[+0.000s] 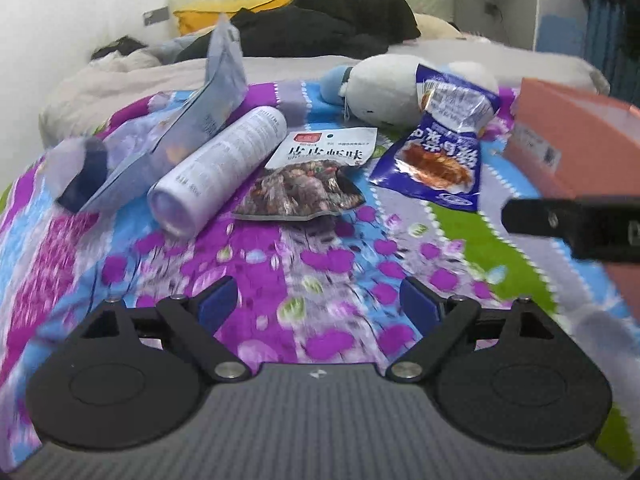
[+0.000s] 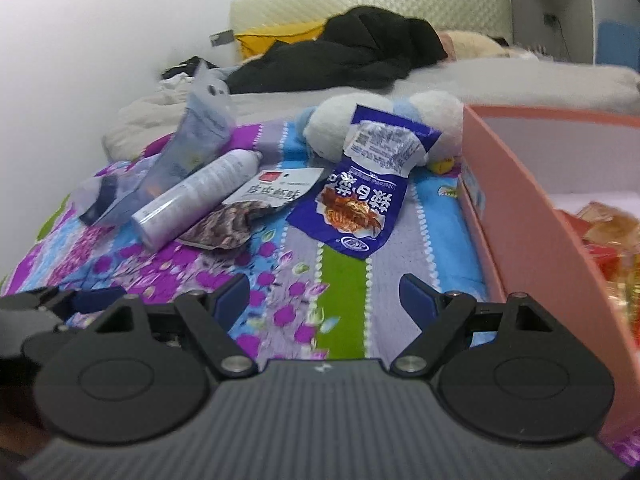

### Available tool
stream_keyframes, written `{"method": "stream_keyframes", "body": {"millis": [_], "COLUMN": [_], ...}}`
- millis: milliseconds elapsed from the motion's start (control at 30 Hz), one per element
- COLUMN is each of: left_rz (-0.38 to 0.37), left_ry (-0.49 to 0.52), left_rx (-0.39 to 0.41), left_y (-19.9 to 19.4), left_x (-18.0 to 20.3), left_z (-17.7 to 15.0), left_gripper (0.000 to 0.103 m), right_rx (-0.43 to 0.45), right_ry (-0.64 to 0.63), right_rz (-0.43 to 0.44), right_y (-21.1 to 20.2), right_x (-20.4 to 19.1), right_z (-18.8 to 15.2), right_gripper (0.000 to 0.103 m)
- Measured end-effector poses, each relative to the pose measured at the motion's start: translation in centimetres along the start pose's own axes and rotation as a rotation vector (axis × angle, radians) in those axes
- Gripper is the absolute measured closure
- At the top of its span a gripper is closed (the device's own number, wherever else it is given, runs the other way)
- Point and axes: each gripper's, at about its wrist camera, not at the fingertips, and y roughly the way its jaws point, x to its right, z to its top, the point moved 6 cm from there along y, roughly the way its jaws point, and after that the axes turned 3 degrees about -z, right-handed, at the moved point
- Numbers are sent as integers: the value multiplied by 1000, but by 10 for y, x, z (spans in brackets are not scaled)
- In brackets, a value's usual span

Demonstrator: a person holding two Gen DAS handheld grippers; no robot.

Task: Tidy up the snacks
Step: 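Close the left gripper on the shrimp-flavour pouch while the right gripper grasps the blue spicy strip bag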

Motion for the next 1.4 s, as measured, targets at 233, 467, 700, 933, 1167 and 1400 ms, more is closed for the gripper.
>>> {"method": "stream_keyframes", "body": {"millis": [233,467,700,933,1167,1400], "left_rz": [41,33,69,-5,-23,15], "left_ry": [169,319,398,218,124,95], "left_rx": [29,58,92,46,41,35], "left_y": [50,86,103,123,127,115], "left_x": [1,12,22,0,-14,-14], "left_z": [23,34,40,51,56,55], "left_gripper": [13,18,18,18,32,66], "right_rx": [-15,0,7,20,4,15], "right_ry": [48,81,73,79,68,45], "right_rz": [-39,-76,-103,-94,-95,-82], "right_y": [64,108,136,153,159,142], "right_x": [7,17,24,19,18,14], "right_z": [21,32,40,44,46,48], "right_gripper": [19,17,17,17,19,37]}}
